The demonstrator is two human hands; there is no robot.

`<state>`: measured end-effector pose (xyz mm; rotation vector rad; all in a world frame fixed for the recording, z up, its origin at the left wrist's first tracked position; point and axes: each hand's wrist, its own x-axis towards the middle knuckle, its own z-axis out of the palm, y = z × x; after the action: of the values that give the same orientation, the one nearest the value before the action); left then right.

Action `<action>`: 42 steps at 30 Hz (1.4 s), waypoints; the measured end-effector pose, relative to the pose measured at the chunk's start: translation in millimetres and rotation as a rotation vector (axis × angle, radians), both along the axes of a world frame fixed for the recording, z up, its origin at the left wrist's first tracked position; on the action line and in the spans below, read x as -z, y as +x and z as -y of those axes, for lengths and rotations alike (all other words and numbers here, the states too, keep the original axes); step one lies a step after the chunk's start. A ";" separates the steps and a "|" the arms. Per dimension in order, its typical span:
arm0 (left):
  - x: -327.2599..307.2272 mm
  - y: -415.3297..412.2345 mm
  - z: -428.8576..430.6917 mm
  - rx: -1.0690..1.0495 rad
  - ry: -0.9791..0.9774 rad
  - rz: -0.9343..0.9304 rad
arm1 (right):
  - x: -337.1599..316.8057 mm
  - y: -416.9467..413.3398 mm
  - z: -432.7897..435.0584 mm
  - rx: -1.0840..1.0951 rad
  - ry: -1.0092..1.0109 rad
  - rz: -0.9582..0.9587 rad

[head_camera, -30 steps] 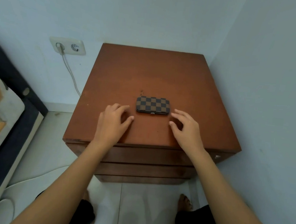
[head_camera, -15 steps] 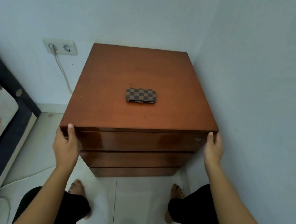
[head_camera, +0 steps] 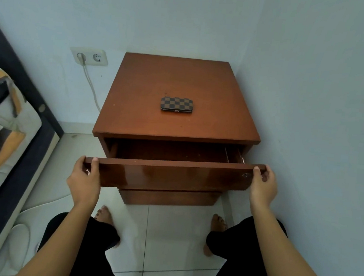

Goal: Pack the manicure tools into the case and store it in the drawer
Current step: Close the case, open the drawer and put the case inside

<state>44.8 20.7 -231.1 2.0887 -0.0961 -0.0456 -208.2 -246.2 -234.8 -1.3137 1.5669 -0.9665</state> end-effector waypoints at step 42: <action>-41.3 -174.3 -54.0 0.774 0.764 0.364 | -90.7 -42.2 -145.8 -1.204 -0.560 -0.938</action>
<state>-129.5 74.7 -189.8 2.6555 -1.2731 -0.1921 -250.4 -100.5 -144.1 -2.8470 0.6780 0.0784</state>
